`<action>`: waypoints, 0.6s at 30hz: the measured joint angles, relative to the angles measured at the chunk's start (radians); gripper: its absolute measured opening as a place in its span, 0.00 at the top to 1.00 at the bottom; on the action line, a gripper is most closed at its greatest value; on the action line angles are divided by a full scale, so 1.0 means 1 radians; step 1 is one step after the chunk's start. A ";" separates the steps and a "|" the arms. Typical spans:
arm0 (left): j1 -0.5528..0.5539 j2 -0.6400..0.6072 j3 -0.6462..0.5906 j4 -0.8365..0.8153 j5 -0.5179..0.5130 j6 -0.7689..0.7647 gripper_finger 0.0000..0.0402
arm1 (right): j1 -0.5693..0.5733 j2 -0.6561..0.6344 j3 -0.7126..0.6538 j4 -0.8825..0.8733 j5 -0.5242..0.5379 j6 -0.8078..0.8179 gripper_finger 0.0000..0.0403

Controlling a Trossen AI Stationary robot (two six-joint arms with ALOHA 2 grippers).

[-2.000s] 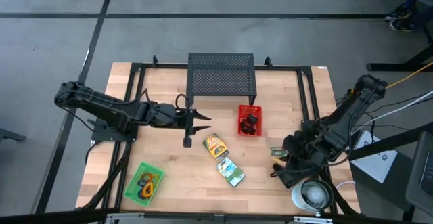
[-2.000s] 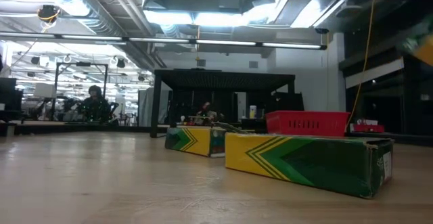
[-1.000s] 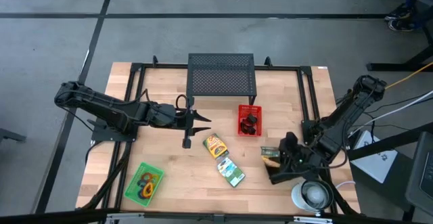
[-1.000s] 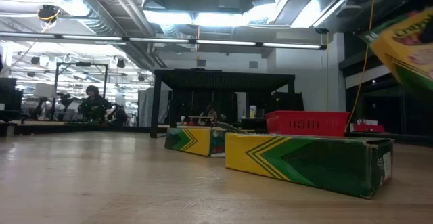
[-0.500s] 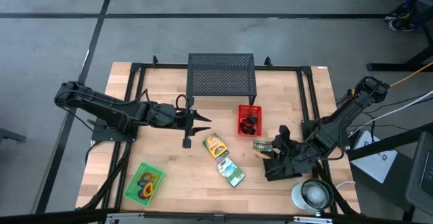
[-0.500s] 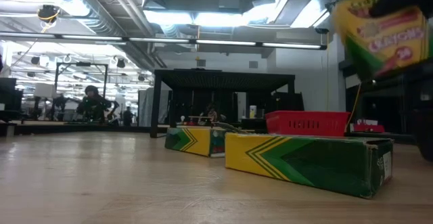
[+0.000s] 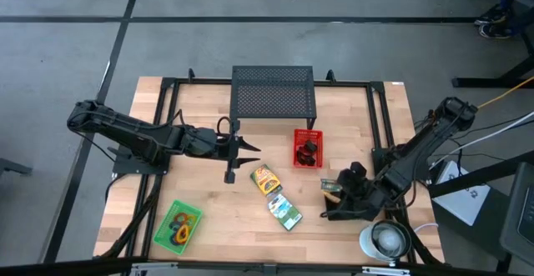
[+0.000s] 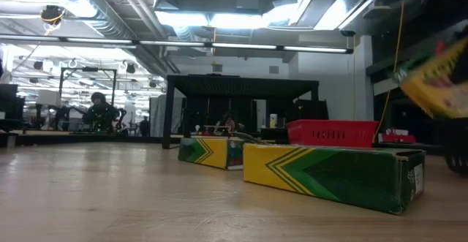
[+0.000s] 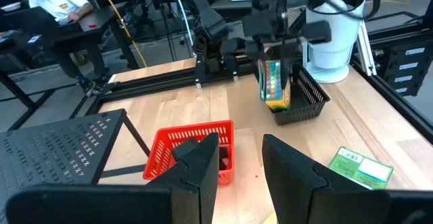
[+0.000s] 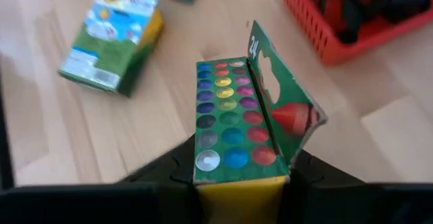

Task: Pick & Place Office Desk Supplies
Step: Put the crayon box into the black bin

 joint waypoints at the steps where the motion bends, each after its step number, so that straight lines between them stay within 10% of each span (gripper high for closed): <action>1: 0.000 0.000 0.000 0.000 0.001 0.000 0.72 | 0.003 0.013 -0.012 0.014 -0.008 0.013 0.71; 18: 0.000 0.000 0.000 0.000 0.002 -0.001 0.72 | -0.116 0.136 -0.049 0.393 0.036 -0.252 0.71</action>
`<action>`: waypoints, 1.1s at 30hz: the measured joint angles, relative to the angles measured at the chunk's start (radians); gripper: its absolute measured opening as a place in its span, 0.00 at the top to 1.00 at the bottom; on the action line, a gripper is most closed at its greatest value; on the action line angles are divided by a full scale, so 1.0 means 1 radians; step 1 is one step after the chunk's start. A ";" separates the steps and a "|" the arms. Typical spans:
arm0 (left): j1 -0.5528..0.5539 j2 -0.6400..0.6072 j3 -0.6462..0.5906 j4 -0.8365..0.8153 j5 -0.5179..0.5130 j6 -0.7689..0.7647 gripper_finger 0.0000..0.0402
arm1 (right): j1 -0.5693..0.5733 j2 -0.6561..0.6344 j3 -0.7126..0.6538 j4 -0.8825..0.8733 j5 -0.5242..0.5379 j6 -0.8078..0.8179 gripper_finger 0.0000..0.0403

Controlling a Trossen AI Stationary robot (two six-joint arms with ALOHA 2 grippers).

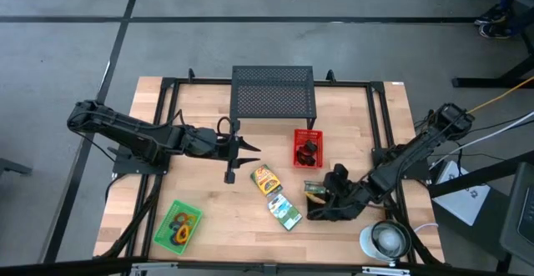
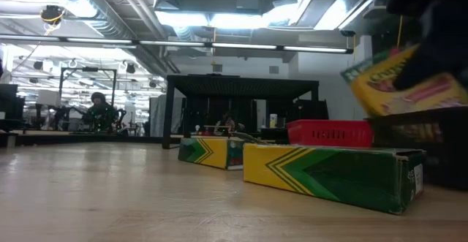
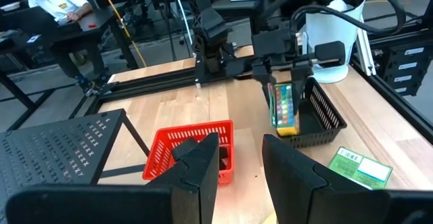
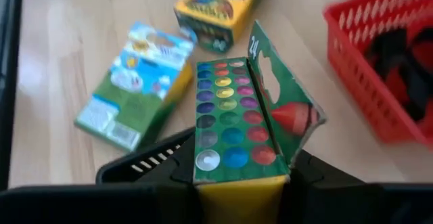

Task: Pick & Place Office Desk Supplies
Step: Put the crayon box into the black bin

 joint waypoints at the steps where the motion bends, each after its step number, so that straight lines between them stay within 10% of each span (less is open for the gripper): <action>1: 0.000 0.000 0.000 0.000 0.000 0.000 0.72 | -0.014 0.004 0.000 0.024 -0.002 -0.026 0.71; 20: 0.000 0.000 0.000 0.000 0.000 -0.001 0.72 | -0.185 0.086 0.000 0.300 -0.095 -0.327 0.71; 33: 0.000 0.000 0.000 -0.001 0.000 0.001 0.72 | -0.045 0.076 0.123 0.128 0.261 -0.100 0.71</action>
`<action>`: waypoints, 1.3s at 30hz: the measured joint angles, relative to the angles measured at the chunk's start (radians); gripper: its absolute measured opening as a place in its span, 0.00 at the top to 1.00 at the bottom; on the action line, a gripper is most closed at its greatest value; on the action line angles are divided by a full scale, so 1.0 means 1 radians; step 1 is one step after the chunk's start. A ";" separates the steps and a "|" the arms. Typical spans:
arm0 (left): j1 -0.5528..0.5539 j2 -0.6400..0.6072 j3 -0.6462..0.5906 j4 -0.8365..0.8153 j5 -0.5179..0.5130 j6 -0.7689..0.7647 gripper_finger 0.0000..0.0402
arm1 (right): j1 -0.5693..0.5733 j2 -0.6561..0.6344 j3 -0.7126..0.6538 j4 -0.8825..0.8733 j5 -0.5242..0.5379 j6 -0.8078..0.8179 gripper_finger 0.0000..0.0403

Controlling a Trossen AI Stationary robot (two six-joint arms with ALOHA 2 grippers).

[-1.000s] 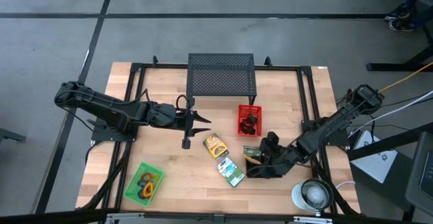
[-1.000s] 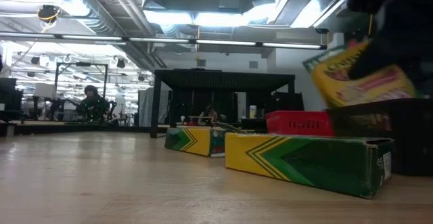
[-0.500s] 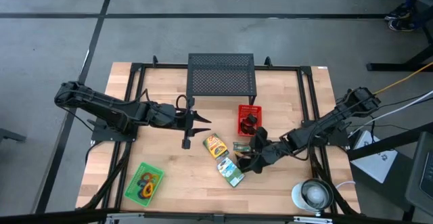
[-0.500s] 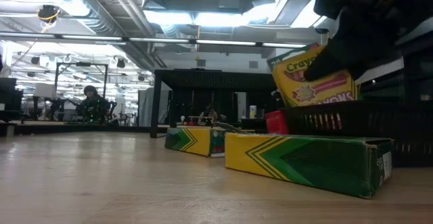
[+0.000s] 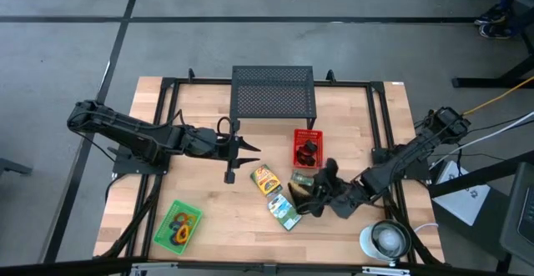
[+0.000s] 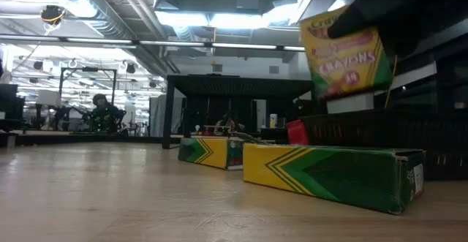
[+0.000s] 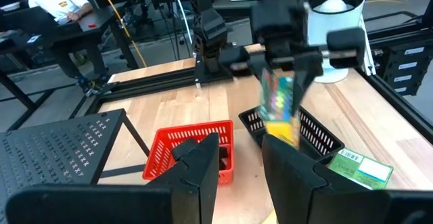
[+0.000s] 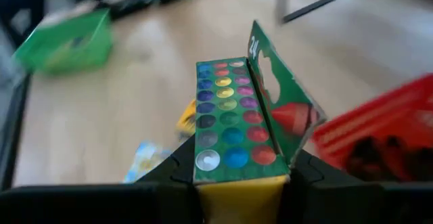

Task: Pick & Place Office Desk Supplies
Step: Put the crayon box into the black bin

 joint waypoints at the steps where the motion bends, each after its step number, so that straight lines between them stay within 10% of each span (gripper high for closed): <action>1: 0.000 0.000 0.000 0.000 0.000 0.000 0.72 | 0.014 0.000 0.013 -0.040 0.051 0.056 0.71; 7: 0.000 0.000 0.000 -0.011 0.007 0.003 0.72 | 0.099 0.035 0.034 -0.111 0.288 0.284 0.71; 22: 0.000 0.000 0.000 -0.053 0.060 0.026 0.72 | 0.118 0.147 0.034 -0.298 0.311 0.691 0.71; 39: 0.000 0.000 0.000 -0.074 0.060 0.045 0.72 | 0.132 0.184 0.261 -0.426 0.282 0.590 0.71</action>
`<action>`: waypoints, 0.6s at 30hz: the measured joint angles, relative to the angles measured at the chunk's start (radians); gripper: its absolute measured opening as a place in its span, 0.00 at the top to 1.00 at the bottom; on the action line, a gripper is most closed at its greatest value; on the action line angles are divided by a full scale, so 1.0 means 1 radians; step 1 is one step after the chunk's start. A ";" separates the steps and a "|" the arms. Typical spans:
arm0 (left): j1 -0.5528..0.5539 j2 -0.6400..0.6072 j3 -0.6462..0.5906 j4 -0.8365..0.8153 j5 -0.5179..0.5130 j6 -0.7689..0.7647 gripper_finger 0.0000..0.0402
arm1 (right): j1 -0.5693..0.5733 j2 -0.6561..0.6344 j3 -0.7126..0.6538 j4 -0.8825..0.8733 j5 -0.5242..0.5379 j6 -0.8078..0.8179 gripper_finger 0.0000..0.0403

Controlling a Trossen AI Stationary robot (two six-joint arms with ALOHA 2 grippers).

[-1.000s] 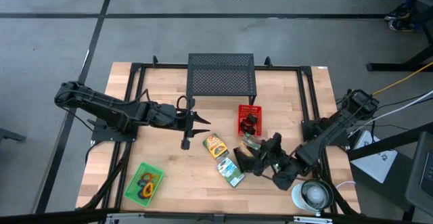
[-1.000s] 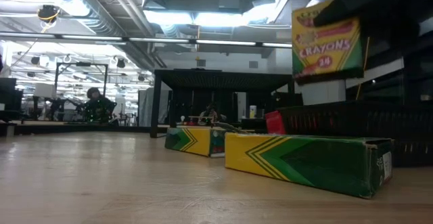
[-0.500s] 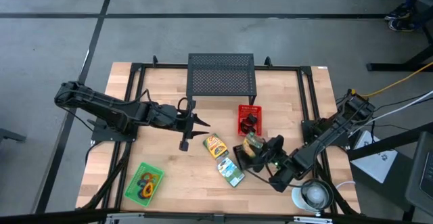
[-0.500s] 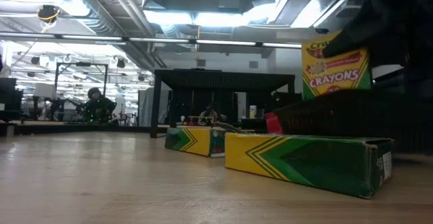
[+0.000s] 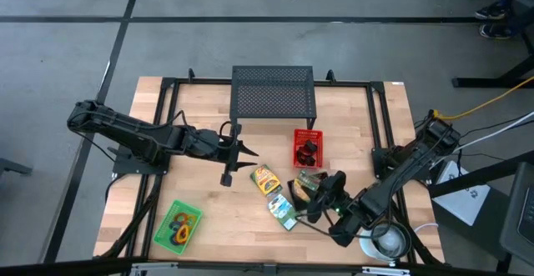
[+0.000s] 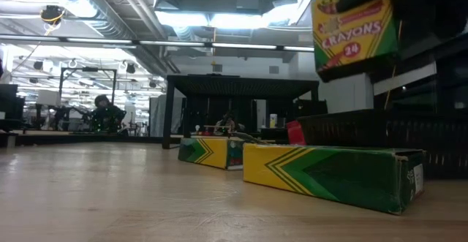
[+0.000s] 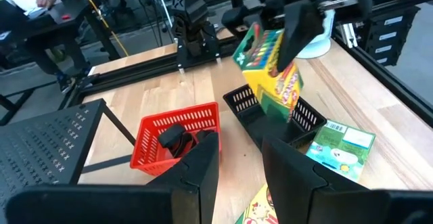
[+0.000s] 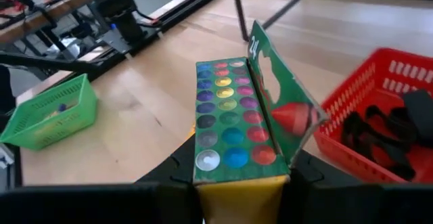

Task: Pick & Place Office Desk Supplies
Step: Put the crayon box into the black bin

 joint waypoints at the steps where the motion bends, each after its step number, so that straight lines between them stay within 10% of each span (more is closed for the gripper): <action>1: 0.000 0.000 0.000 0.000 0.000 0.000 0.72 | 0.000 0.003 0.011 0.002 -0.001 -0.021 0.71; 18: 0.000 0.000 0.000 0.001 0.053 -0.041 0.72 | 0.009 0.008 0.028 0.072 -0.032 -0.455 0.69</action>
